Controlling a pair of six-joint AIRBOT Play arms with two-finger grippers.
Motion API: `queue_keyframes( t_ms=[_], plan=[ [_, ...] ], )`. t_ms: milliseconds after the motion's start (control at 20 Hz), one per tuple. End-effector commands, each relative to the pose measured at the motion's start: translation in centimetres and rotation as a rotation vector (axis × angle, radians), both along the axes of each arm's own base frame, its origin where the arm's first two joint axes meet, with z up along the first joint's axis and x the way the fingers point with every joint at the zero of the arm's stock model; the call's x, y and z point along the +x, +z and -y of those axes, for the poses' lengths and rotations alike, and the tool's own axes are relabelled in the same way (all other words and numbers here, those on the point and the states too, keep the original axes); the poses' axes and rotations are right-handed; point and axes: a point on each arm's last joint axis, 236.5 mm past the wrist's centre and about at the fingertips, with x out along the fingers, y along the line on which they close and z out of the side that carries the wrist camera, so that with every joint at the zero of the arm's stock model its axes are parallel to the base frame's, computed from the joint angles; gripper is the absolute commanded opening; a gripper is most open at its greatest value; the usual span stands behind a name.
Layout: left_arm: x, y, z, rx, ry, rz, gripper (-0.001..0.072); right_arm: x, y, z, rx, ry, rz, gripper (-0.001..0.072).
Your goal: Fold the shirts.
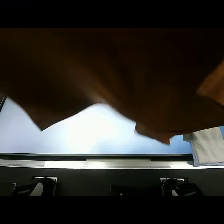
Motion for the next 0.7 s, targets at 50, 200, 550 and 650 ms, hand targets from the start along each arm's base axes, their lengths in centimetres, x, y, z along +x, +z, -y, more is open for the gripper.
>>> queue_keyframes(
  t_ms=[50,200,550,650],
  plan=[
    [5.1,-7.4,-1.4,0.083,0.050,-0.288,0.0032,2.5,-9.2,1.0,0.054,-0.099,-0.404,0.0042],
    [12.2,-19.1,-2.9,0.118,0.019,-0.648,0.0032,8.3,-19.8,-1.3,0.018,-0.099,-0.805,0.0043],
    [24.1,-48.7,-6.9,-0.001,-0.013,-1.231,0.0033,30.2,-39.2,-10.9,0.091,0.122,-0.846,0.0043],
    [26.4,-53.8,-7.2,-0.074,-0.016,-1.297,0.0033,34.0,-41.0,-12.5,0.177,0.142,-0.747,0.0044]
  ],
)
